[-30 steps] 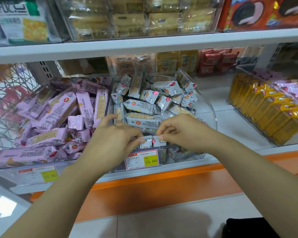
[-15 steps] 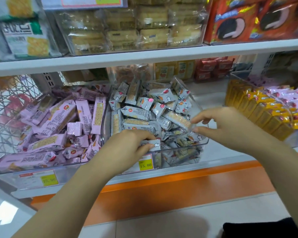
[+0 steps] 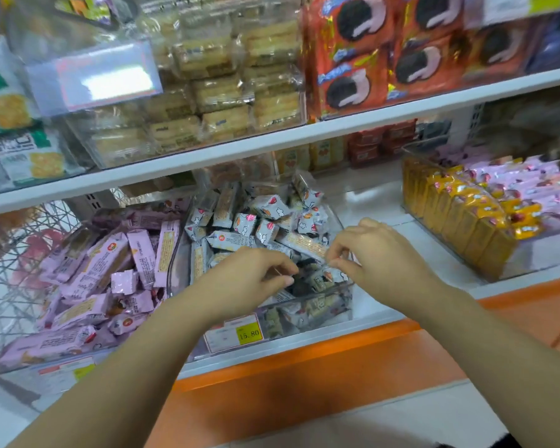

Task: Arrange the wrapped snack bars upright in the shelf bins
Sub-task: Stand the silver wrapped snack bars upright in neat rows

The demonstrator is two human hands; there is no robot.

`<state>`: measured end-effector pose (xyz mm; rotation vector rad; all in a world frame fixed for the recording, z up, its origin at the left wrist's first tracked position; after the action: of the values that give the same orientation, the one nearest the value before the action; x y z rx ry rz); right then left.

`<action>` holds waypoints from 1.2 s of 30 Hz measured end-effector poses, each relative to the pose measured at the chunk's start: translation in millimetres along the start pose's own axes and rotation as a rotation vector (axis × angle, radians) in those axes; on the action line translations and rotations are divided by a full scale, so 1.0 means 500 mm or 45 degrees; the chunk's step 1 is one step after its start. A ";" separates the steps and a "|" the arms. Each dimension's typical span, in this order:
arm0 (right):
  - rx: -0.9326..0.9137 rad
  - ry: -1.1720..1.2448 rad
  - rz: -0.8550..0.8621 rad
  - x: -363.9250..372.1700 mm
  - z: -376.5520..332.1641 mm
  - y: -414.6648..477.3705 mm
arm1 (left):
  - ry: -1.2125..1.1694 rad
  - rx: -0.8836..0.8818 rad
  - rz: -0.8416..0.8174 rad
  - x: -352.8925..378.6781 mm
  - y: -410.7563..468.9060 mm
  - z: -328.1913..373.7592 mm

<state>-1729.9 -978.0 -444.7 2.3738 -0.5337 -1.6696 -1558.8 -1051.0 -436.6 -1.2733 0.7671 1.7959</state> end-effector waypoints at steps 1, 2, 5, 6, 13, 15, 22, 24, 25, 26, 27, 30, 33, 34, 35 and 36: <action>0.018 0.086 0.047 -0.012 0.003 -0.002 | -0.020 -0.010 0.020 -0.001 0.001 0.001; 0.034 0.165 0.098 -0.024 0.008 -0.005 | -0.050 -0.018 0.048 -0.001 0.001 0.004; 0.062 0.377 0.224 -0.058 0.018 -0.015 | -0.113 0.003 0.177 0.000 0.001 0.019; 0.078 0.449 0.245 -0.067 0.019 -0.019 | -0.100 0.026 0.233 0.001 0.001 0.025; 0.274 1.092 0.165 -0.069 -0.005 -0.033 | -0.181 0.121 0.457 0.018 -0.026 0.046; 0.263 1.131 0.086 -0.058 -0.013 -0.030 | -0.171 0.084 0.500 0.014 -0.046 0.033; 0.250 1.010 0.020 -0.035 -0.006 -0.021 | 0.299 -0.378 0.824 -0.022 -0.128 -0.075; 0.270 0.990 0.008 -0.027 -0.001 -0.021 | 0.402 -0.471 0.850 -0.024 -0.125 -0.102; 0.275 0.976 0.005 -0.024 0.000 -0.020 | 0.446 -0.507 0.855 -0.026 -0.119 -0.112; 0.276 0.964 0.001 -0.022 0.000 -0.019 | 0.484 -0.529 0.858 -0.028 -0.110 -0.119; 0.270 0.948 0.001 -0.020 0.001 -0.019 | 0.518 -0.540 0.849 -0.030 -0.100 -0.125; 0.226 0.857 0.016 -0.019 0.000 -0.015 | 0.606 -0.567 0.731 -0.025 -0.074 -0.140; 0.190 0.807 0.025 -0.020 0.004 -0.014 | 0.638 -0.572 0.694 -0.026 -0.066 -0.145; 0.184 0.797 0.032 -0.021 0.008 -0.013 | 0.638 -0.570 0.697 -0.030 -0.067 -0.143; 0.183 0.788 0.038 -0.022 0.013 -0.013 | 0.624 -0.572 0.703 -0.034 -0.071 -0.139; 0.186 0.782 0.041 -0.023 0.017 -0.011 | 0.606 -0.574 0.707 -0.038 -0.076 -0.132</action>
<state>-1740.3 -967.9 -439.9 2.7709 -0.5793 -0.8265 -1491.2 -1091.0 -440.3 -1.9763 1.0958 2.2161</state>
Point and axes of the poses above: each hand's wrist, its own y-axis towards the middle knuckle, its own x-axis out of the palm, z = x × y, the point moved 3 cm from there along y, towards the middle knuckle, and after that the axes turned 12 degrees about x, right-handed, at the moved point
